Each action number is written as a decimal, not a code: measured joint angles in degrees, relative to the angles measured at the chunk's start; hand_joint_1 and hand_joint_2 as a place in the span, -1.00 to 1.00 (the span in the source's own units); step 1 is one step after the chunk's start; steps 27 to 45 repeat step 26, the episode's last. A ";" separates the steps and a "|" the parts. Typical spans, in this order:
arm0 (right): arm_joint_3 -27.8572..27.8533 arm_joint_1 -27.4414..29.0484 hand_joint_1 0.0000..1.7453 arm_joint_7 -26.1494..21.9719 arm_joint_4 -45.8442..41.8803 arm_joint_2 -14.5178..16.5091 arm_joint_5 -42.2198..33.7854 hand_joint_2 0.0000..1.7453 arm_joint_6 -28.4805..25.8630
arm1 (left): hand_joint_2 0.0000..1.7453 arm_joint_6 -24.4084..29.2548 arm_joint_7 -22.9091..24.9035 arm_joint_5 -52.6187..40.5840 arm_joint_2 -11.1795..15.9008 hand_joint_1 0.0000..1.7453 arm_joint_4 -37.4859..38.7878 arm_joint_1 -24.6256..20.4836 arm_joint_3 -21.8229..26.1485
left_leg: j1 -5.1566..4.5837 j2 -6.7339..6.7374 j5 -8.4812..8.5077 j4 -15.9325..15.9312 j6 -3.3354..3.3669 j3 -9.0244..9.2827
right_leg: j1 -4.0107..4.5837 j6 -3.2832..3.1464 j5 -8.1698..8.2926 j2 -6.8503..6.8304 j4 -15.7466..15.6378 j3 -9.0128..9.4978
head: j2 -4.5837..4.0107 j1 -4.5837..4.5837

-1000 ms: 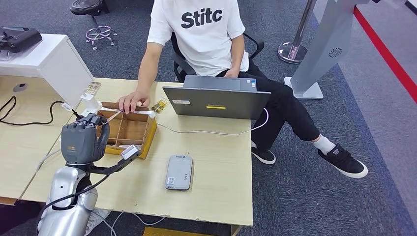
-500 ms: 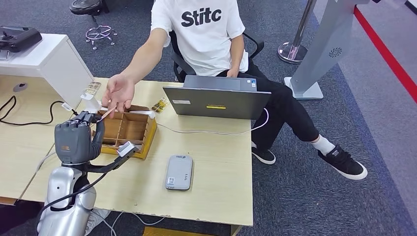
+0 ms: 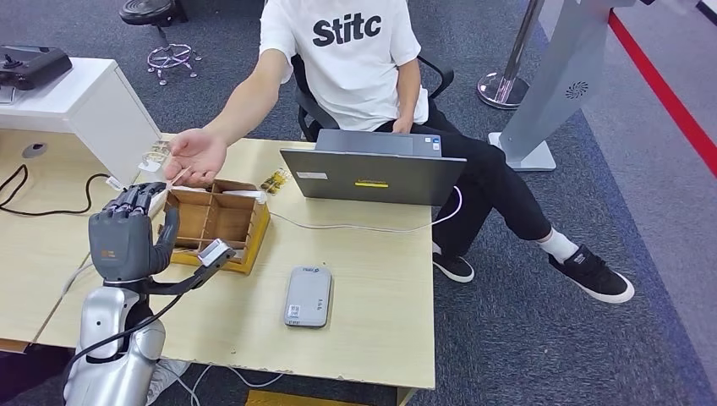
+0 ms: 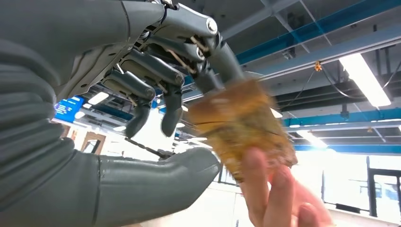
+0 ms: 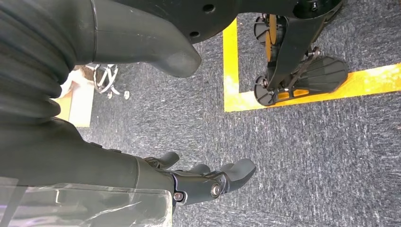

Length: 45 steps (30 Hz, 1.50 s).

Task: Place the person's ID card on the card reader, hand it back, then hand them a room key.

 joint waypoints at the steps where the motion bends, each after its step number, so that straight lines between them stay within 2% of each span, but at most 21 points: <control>1: -0.03 0.00 -1.00 0.01 0.00 0.00 0.04 1.00 0.00 | 1.00 0.00 -0.30 0.50 -0.05 -1.00 -0.18 0.02 0.03 | 0.00 0.00 0.00 0.00 0.00 0.00 | 0.00 0.00 0.00 0.00 0.00 0.00 | 0.00 0.00; 4: -0.38 0.00 -1.00 -0.02 0.00 0.01 0.12 1.00 -0.01 | 1.00 0.00 -2.92 5.00 -0.71 -1.00 -0.95 0.26 0.71 | 0.00 0.00 0.00 0.00 0.00 0.00 | 0.00 0.00 0.00 0.00 0.00 0.00 | 0.00 -0.01; 7: -0.97 0.01 -1.00 -0.15 0.00 0.05 0.00 1.00 -0.14 | 1.00 0.00 -7.69 13.57 -2.12 -1.00 -2.30 1.13 2.16 | 0.00 0.01 0.00 0.00 0.00 0.00 | 0.00 0.00 0.00 0.01 0.00 0.01 | 0.00 -0.01; 11: -2.26 0.10 -1.00 -0.92 0.00 0.32 -1.02 1.00 -0.89 | 1.00 0.08 -17.29 32.78 -4.77 -1.00 -6.93 5.04 4.83 | 0.00 0.04 -0.02 0.00 0.01 0.00 | 0.00 0.00 -0.01 0.04 0.00 0.01 | 0.00 -0.01; 14: -3.62 0.20 -1.00 -1.14 0.00 0.68 -2.03 1.00 -1.74 | 1.00 -0.51 -22.38 50.82 -6.57 -1.00 -11.83 10.11 7.16 | 0.00 0.07 -0.07 -0.02 0.01 -0.02 | 0.00 0.00 -0.04 0.08 -0.01 0.00 | 0.00 -0.01; 16: -4.69 0.38 -1.00 -0.98 0.00 0.97 -2.56 1.00 -2.39 | 1.00 -3.45 -24.58 66.25 -7.86 -1.00 -14.93 13.62 10.55 | 0.00 0.09 -0.10 -0.03 0.01 -0.02 | 0.01 0.00 -0.07 0.10 -0.02 -0.02 | 0.00 -0.01; 18: -5.59 0.62 -1.00 -0.71 -0.01 1.15 -2.74 1.00 -2.81 | 1.00 -8.55 -25.45 77.10 -9.13 -1.00 -16.45 16.04 15.59 | 0.02 0.03 -0.11 -0.04 0.03 -0.04 | 0.02 0.01 -0.12 0.04 -0.02 -0.04 | 0.00 -0.01; 22: -7.15 0.74 -1.00 0.24 -0.02 1.30 -2.43 1.00 -3.45 | 1.00 -23.26 -22.52 88.81 -12.65 -1.00 -16.41 17.37 29.46 | 0.03 0.01 -0.11 -0.08 0.03 -0.08 | 0.03 0.01 -0.16 0.02 -0.02 -0.02 | 0.00 -0.01; 24: -7.71 0.81 -1.00 0.89 -0.02 1.37 -1.85 1.00 -3.98 | 1.00 -27.95 -21.10 90.11 -14.79 -1.00 -14.65 16.97 37.55 | 0.00 0.06 -0.11 -0.08 0.03 -0.04 | 0.01 0.02 -0.15 0.04 -0.03 -0.01 | 0.00 -0.01; 26: -8.06 0.90 -1.00 1.40 -0.01 1.46 -1.36 1.00 -4.39 | 1.00 -28.76 -21.08 89.29 -16.36 -1.00 -12.10 16.61 43.27 | -0.02 0.07 -0.11 -0.07 0.04 0.00 | -0.01 0.02 -0.14 0.04 -0.03 -0.01 | 0.00 -0.02; 45: -8.06 0.90 -1.00 1.40 -0.01 1.46 -1.36 1.00 -4.39 | 1.00 -28.76 -21.08 89.29 -16.36 -1.00 -12.10 16.61 43.27 | -0.02 0.07 -0.11 -0.07 0.04 0.00 | -0.01 0.02 -0.14 0.04 -0.03 -0.01 | 0.00 -0.02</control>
